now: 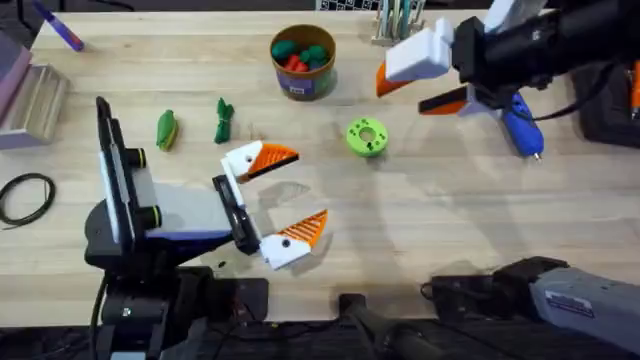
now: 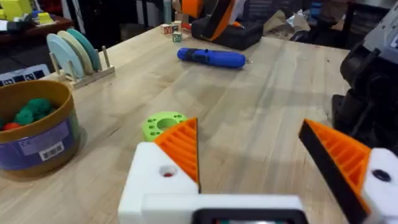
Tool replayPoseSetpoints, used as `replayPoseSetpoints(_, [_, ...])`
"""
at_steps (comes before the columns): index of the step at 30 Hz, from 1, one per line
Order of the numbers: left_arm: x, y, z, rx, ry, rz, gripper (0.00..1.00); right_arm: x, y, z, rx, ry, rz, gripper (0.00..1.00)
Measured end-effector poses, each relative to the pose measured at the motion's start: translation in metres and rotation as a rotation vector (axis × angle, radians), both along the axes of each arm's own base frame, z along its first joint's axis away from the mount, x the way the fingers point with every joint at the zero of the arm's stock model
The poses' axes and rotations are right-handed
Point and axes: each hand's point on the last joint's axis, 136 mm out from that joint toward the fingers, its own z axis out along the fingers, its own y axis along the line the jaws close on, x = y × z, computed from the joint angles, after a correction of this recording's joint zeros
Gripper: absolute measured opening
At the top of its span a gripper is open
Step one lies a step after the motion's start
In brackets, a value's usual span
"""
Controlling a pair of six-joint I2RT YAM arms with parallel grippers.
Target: Pick up the gripper from the table and insert it into the empty holder that is missing its gripper. Then pick up a screw, insert it into the mounting hole, and use the screwdriver to tighten it. Finally, clean up the table by picking up the vegetable and placing it into the bucket.
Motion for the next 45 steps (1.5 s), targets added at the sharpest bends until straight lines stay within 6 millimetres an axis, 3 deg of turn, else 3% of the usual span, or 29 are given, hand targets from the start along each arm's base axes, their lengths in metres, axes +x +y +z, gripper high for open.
replayPoseSetpoints(6, [0.000, 0.000, 0.000, 0.000, 0.000, 0.000, 0.986, 0.005, -0.013, -0.022, -0.234, 0.064, -0.019, 0.931])
replayPoseSetpoints(11, [0.000, 0.000, 0.000, 0.000, 0.000, 0.000, 0.986, 0.012, 0.000, -0.036, -0.331, 0.066, 0.027, 0.931])
replayPoseSetpoints(18, [0.000, 0.000, 0.000, 0.000, 0.000, 0.000, 0.986, 0.006, 0.014, -0.057, -0.478, 0.067, 0.078, 0.907])
replayPoseSetpoints(27, [0.000, 0.000, 0.000, 0.000, 0.000, 0.000, 0.985, 0.008, 0.024, -0.085, -0.553, 0.119, 0.059, 0.816])
replayPoseSetpoints(34, [0.000, 0.000, 0.000, 0.000, 0.000, 0.000, 0.986, 0.023, 0.028, -0.110, -0.588, 0.137, 0.042, 0.780])
replayPoseSetpoints(45, [0.000, 0.000, 0.000, 0.000, 0.000, 0.000, 0.985, 0.029, 0.025, -0.128, -0.650, 0.151, 0.023, 0.734])
